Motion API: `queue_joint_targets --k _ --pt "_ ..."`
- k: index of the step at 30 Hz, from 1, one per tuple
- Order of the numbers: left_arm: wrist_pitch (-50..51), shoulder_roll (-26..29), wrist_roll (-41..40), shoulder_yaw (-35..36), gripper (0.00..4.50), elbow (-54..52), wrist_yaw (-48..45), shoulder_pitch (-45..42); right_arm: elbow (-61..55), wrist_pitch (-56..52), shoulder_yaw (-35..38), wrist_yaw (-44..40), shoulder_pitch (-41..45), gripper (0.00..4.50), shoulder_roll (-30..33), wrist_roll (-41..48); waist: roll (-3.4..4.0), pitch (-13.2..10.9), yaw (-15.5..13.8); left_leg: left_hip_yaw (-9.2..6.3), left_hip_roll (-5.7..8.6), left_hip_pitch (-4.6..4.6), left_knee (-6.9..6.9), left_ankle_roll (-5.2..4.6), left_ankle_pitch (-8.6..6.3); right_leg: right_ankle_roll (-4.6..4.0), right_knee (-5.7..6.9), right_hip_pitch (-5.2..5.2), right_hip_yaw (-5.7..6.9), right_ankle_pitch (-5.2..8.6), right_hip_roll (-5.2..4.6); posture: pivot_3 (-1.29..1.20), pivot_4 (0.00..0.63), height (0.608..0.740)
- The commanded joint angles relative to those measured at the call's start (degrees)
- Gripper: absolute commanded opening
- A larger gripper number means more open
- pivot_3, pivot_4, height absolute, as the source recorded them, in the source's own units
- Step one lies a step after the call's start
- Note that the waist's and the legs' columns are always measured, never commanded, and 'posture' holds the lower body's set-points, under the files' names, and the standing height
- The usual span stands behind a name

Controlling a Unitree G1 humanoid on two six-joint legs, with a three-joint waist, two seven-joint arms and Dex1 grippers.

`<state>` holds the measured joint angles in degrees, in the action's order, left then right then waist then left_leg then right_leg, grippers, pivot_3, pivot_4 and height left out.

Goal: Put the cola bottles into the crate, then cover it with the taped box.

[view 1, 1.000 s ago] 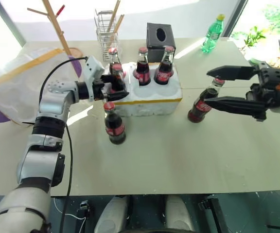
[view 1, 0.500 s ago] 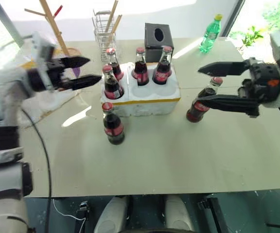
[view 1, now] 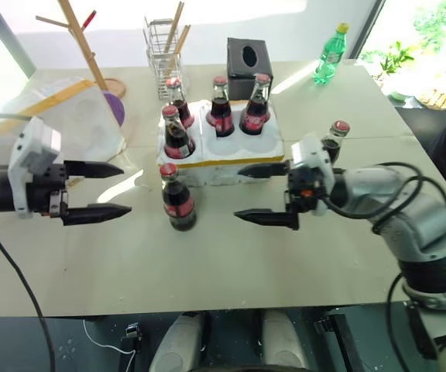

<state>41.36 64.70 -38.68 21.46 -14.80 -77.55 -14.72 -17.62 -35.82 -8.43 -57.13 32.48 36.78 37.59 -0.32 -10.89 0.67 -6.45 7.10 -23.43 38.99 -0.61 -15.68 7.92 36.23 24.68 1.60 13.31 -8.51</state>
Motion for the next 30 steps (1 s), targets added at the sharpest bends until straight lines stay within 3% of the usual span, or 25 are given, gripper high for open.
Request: queue_joint_targets --k 1,7,21,30 --pt "-2.6 1.6 0.4 2.4 4.47 -0.8 -0.5 0.7 5.4 2.9 -3.0 0.5 2.6 4.50 -5.5 -3.5 -0.02 0.0 0.1 -0.02 0.00 0.02 0.00 0.00 0.00 0.00 0.00 -0.02 0.01 0.00 0.01 0.00 0.150 0.740" --pt "-3.2 2.3 -0.1 2.5 4.47 -0.7 -0.5 1.5 16.4 8.4 -7.3 1.2 5.3 4.50 -13.4 -11.2 -0.01 0.0 0.1 -0.03 0.01 0.05 -0.05 0.00 0.00 -0.01 0.00 -0.01 0.00 0.00 0.05 0.00 0.150 0.740" --pt "-5.3 1.8 0.5 0.1 4.47 0.6 0.5 0.4 20.1 8.7 -9.5 -0.7 7.5 4.50 -22.5 -14.2 0.00 0.0 0.3 -0.05 -0.01 0.05 -0.10 0.04 0.01 -0.01 0.02 0.05 -0.04 0.00 0.13 0.00 0.150 0.740" --pt "-5.0 1.1 0.0 -0.6 4.47 0.4 1.3 -0.1 30.4 12.2 -10.3 2.0 10.9 4.50 -29.5 -19.5 0.00 0.0 0.5 -0.05 -0.08 0.06 -0.18 0.10 0.04 -0.07 0.04 0.24 -0.19 -0.03 0.29 0.00 0.150 0.740"
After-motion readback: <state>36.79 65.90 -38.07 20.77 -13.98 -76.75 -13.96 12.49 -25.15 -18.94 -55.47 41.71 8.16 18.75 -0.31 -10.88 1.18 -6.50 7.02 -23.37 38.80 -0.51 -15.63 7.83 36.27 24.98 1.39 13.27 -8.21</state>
